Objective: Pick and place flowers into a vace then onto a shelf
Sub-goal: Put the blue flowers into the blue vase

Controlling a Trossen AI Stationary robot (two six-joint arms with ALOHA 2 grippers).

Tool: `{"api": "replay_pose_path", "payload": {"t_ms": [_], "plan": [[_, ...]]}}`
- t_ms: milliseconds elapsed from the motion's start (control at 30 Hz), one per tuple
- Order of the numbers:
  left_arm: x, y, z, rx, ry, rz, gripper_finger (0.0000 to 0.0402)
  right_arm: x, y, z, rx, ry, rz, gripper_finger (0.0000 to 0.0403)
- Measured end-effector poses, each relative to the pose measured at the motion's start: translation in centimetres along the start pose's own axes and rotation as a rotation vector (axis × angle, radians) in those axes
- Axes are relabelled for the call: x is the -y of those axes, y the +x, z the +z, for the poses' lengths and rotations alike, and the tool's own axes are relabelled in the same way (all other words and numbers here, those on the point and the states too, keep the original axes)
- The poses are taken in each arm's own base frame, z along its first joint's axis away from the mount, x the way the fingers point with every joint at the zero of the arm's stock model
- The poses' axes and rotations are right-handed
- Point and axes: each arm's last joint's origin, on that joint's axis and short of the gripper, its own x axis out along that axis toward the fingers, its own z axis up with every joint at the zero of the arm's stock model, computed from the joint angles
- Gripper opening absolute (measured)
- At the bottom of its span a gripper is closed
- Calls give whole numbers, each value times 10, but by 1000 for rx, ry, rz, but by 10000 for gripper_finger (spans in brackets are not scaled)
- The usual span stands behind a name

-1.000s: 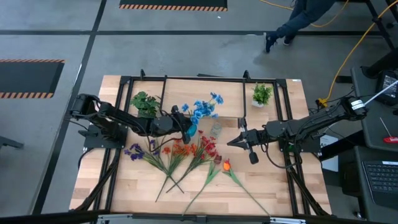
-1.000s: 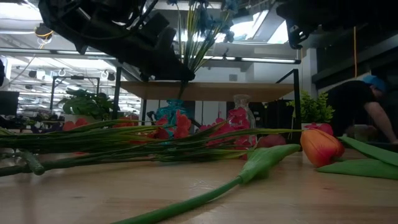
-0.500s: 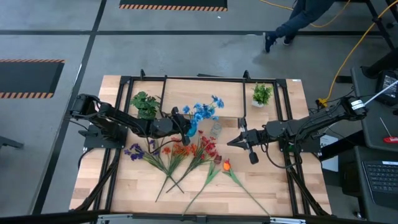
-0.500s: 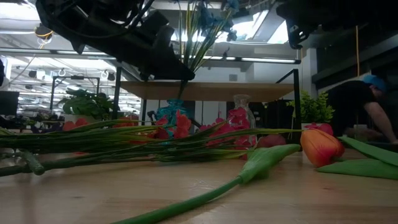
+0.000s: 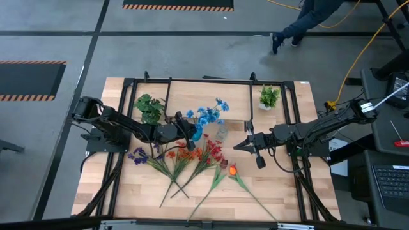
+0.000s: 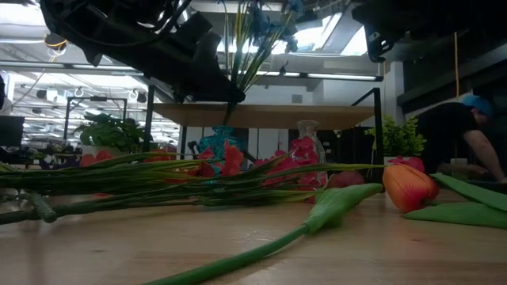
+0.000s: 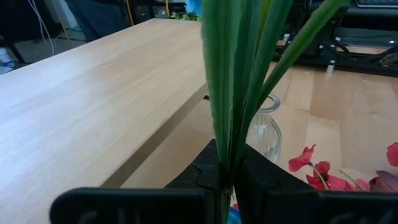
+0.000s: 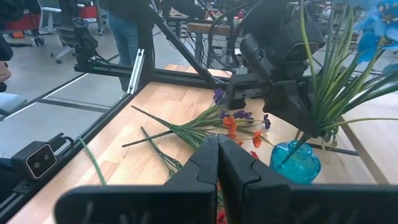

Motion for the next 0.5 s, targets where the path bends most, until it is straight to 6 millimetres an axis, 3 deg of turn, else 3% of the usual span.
{"api": "replay_pose_path", "payload": {"t_ms": [500], "plan": [[3, 8, -11, -3, 8, 27, 22, 0, 0, -1, -6, 5, 0, 5]]}}
